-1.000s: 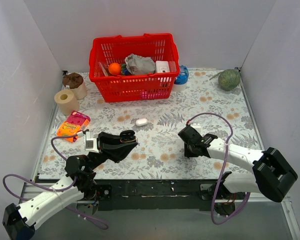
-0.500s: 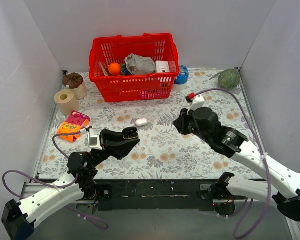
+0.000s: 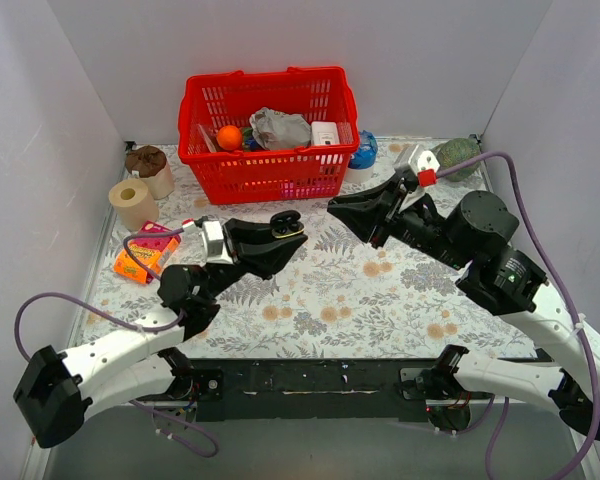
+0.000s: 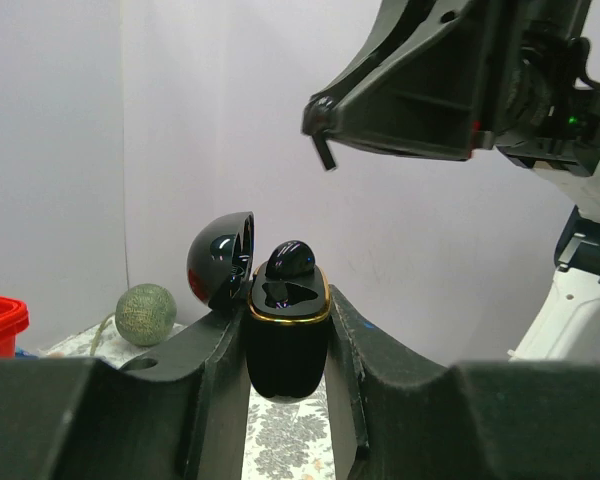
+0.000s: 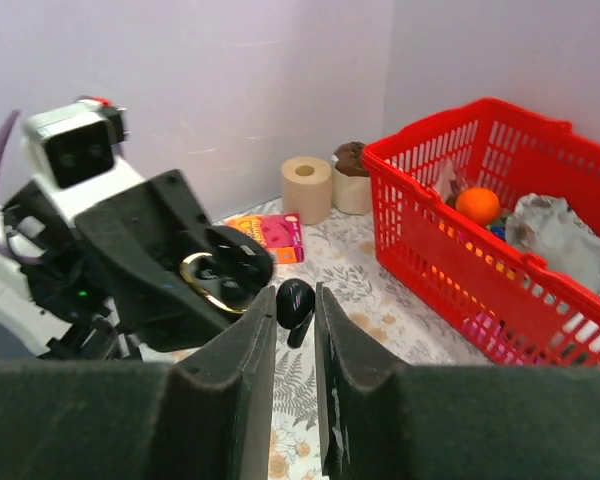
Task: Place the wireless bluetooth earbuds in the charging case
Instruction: Place the earbud in the charging case.
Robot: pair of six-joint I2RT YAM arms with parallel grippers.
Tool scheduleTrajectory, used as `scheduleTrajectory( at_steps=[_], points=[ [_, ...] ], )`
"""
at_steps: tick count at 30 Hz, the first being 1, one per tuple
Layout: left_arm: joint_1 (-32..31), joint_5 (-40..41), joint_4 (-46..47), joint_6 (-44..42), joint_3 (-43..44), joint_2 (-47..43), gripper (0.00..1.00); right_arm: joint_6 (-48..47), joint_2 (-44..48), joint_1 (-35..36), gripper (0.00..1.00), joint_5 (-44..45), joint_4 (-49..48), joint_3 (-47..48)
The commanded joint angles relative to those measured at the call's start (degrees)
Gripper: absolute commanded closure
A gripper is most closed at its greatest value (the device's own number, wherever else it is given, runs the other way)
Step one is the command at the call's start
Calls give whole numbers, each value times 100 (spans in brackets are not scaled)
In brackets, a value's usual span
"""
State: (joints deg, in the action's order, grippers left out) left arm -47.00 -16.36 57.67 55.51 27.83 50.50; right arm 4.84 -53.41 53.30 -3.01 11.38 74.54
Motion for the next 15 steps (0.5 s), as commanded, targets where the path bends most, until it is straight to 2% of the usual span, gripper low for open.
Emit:
scheduleTrajectory(
  at_steps=[1,8,15],
  points=[
    [-19,-209,657,-295,503,662,100,-229,-38,67,99,-868,-811,184],
    [-19,-394,1132,-146,978,1427,100,-229,137,93,99,-1281,-1645,-377],
    [-19,-570,1256,57,1259,1761,100,-238,366,111,99,-1115,-2428,-1134]
  ],
)
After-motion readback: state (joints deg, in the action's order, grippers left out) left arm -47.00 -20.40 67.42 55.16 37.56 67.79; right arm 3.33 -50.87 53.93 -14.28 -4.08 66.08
